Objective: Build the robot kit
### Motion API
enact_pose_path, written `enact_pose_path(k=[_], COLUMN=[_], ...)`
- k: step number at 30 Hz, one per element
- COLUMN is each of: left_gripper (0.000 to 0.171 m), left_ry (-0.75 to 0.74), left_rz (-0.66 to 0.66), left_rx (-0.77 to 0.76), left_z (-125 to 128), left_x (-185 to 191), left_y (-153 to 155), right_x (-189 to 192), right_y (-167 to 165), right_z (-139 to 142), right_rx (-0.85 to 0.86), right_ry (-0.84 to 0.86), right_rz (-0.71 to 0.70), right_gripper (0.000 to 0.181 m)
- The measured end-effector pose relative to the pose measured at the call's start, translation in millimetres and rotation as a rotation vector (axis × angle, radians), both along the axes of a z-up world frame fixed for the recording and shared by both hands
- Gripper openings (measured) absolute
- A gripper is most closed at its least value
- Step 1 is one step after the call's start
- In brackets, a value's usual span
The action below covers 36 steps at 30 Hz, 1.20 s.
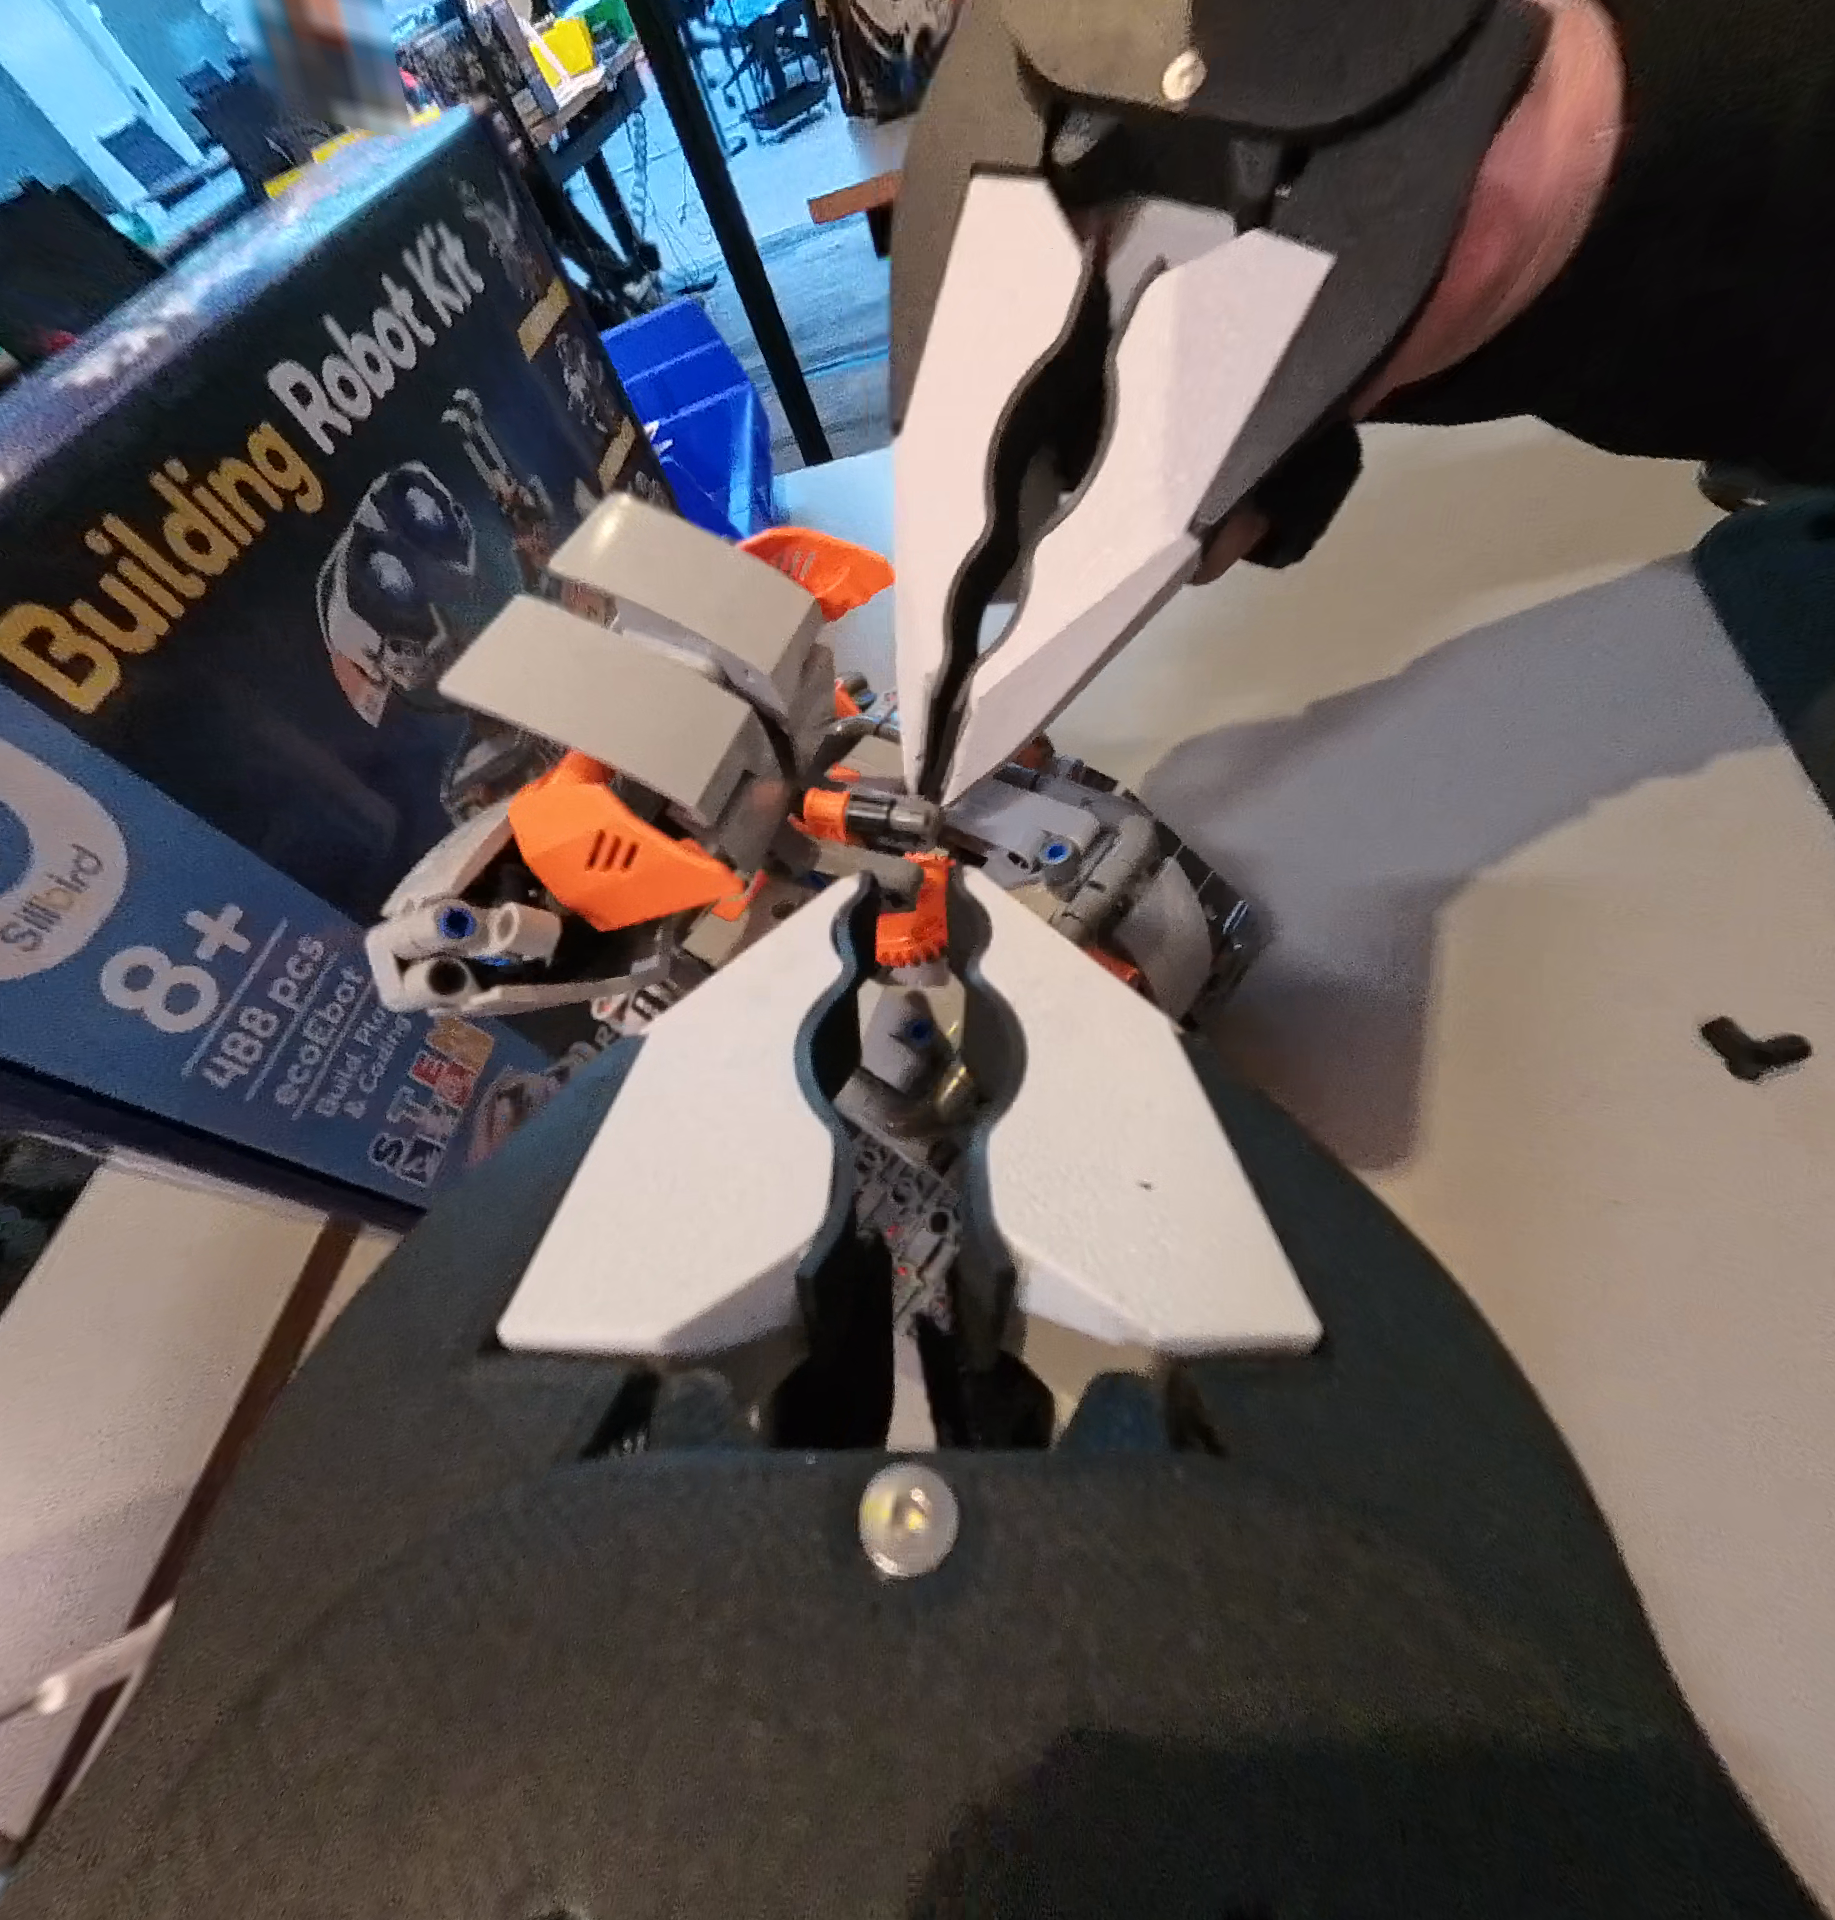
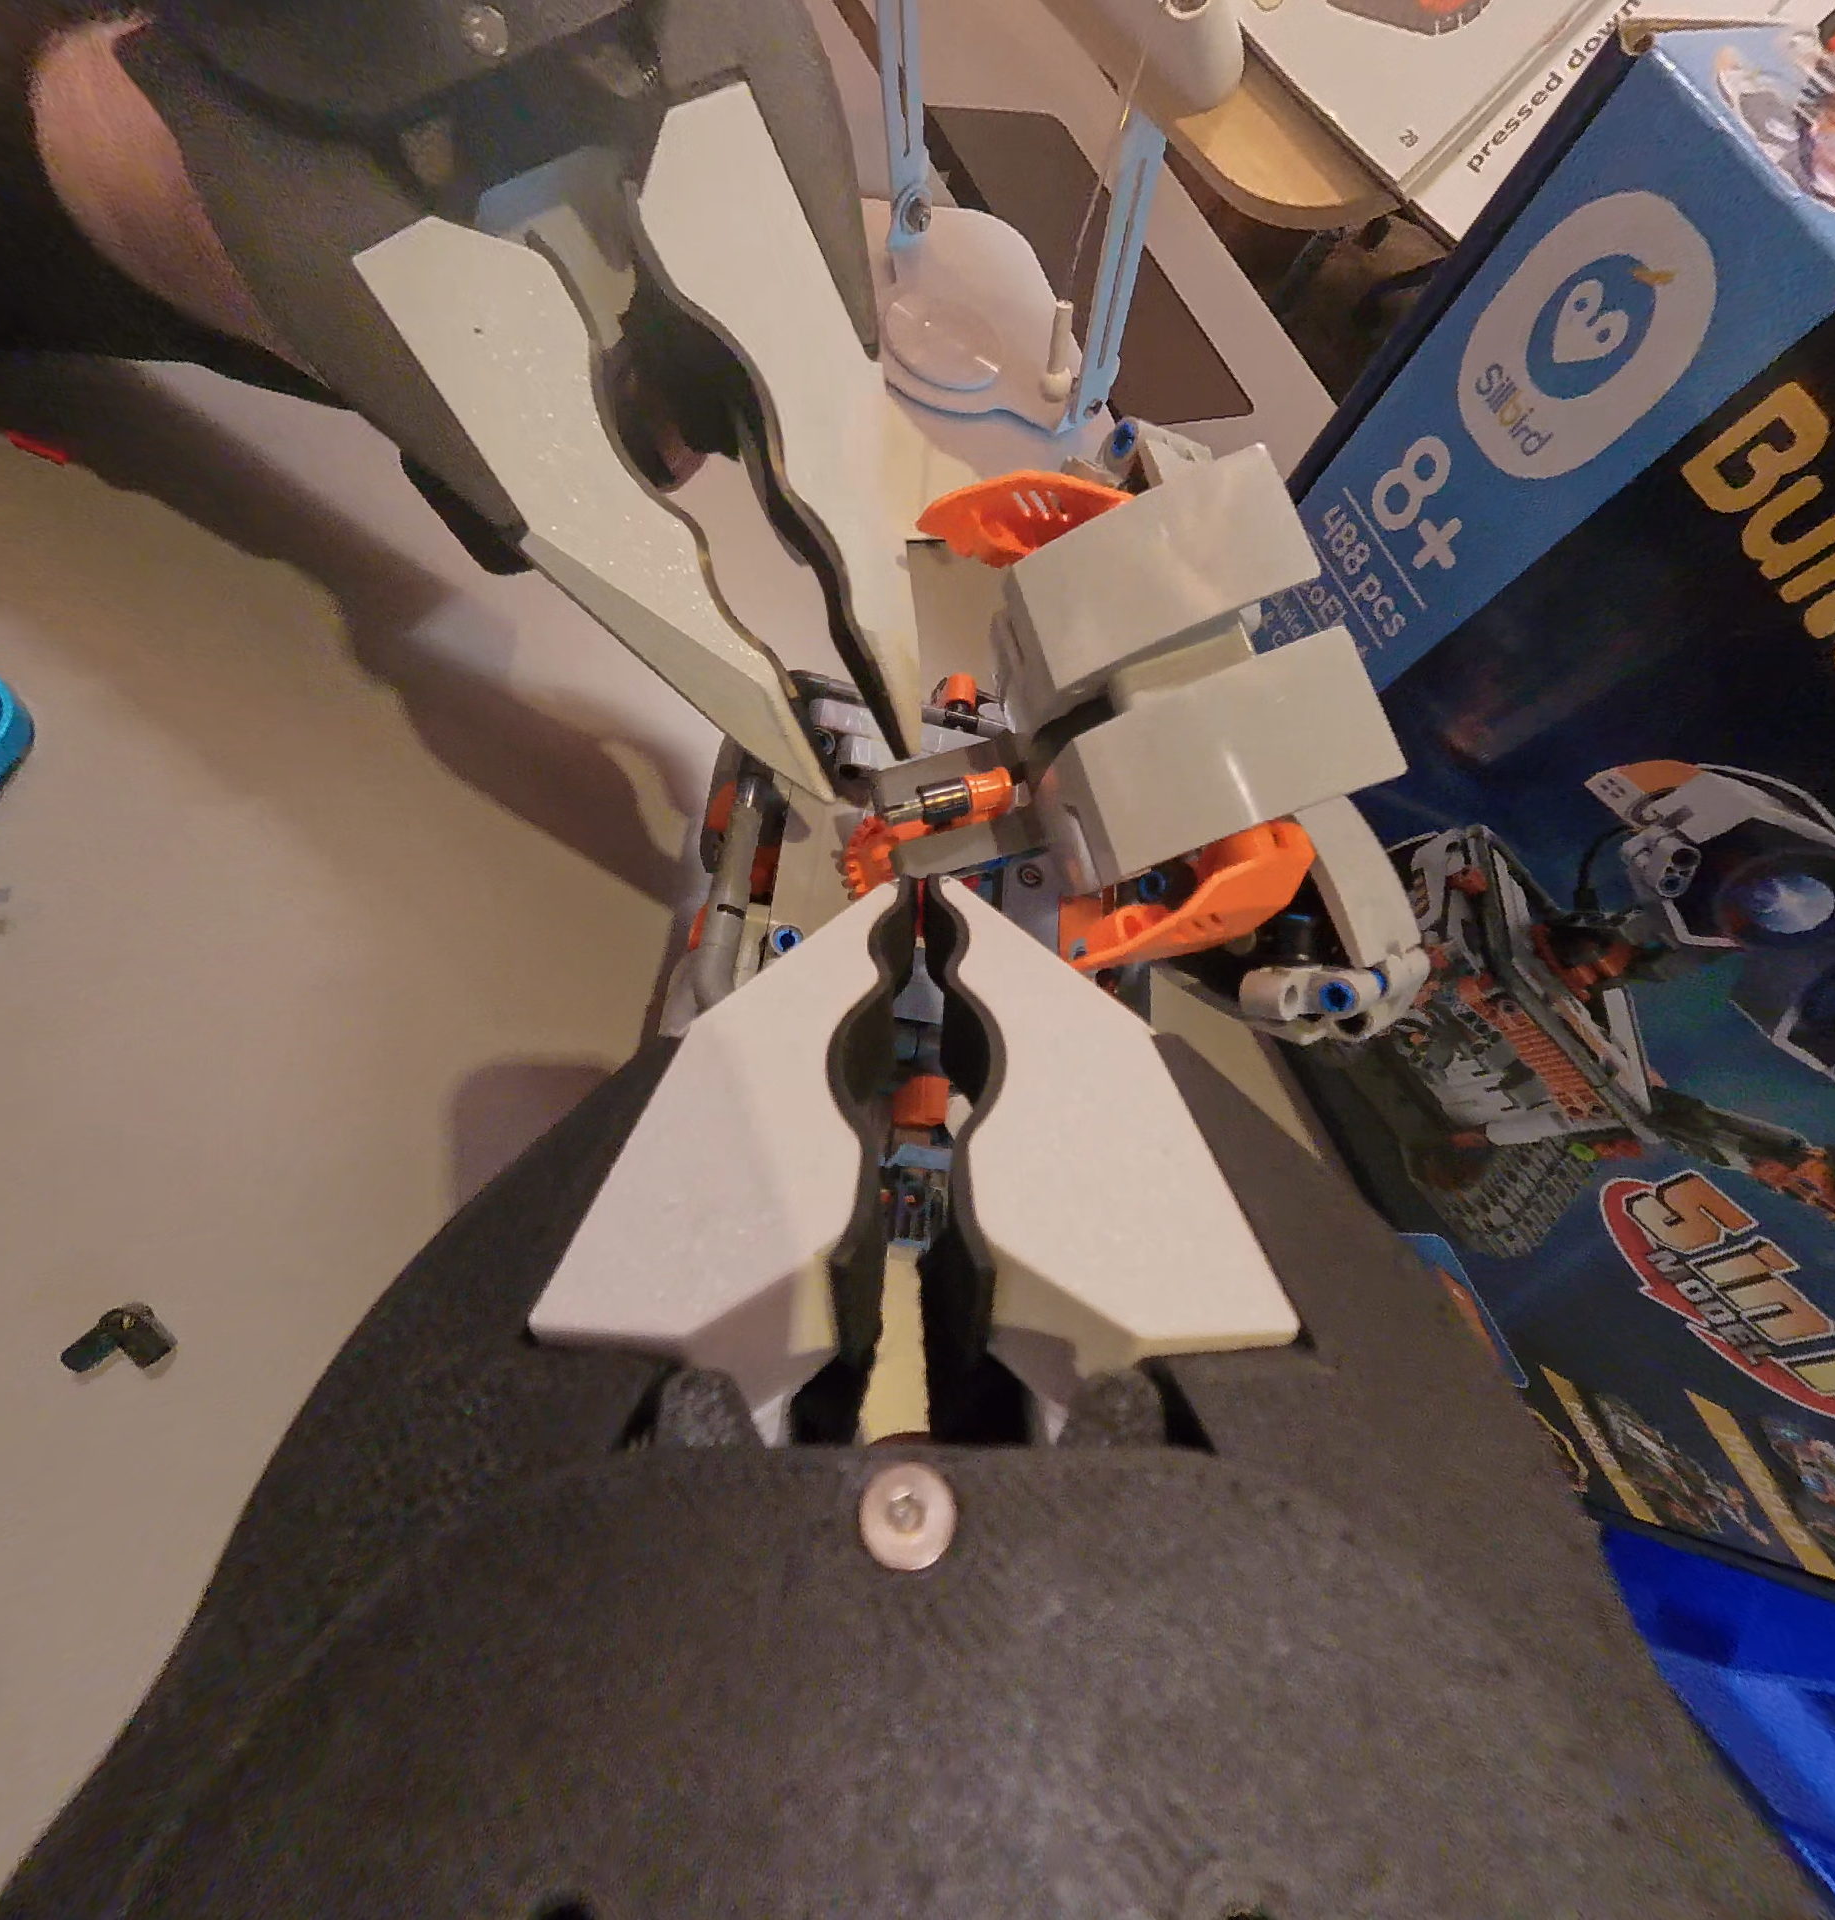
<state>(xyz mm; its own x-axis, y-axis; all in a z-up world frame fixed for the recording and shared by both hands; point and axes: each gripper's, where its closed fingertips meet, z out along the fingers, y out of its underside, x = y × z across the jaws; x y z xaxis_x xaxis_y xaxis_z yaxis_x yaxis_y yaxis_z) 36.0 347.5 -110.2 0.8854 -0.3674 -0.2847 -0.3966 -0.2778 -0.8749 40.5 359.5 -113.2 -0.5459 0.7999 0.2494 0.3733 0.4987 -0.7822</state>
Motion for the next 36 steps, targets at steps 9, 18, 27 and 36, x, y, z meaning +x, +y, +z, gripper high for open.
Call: enact_pose_path(k=[9,18,27,36], left_gripper=[0.008,0.008,0.011,0.064], left_ry=[-0.236,-0.244,-0.114,0.236], left_rz=[0.021,0.011,-0.043,0.009], left_rx=[-0.037,-0.035,-0.034,0.074], left_z=[-4,-5,15,59], left_x=[-3,-3,-5,-18], left_y=[4,4,-12,2], right_x=[-1,0,1,0], right_y=[1,0,0,-1], right_z=[-3,-3,-3,-3], right_rx=[0.064,0.136,0.151,0.15], right_ry=[0.038,0.09,0.109,0.108], right_rz=[-0.024,-0.034,-0.028,-0.026], right_gripper=[0.0,0.0,0.0,0.0])
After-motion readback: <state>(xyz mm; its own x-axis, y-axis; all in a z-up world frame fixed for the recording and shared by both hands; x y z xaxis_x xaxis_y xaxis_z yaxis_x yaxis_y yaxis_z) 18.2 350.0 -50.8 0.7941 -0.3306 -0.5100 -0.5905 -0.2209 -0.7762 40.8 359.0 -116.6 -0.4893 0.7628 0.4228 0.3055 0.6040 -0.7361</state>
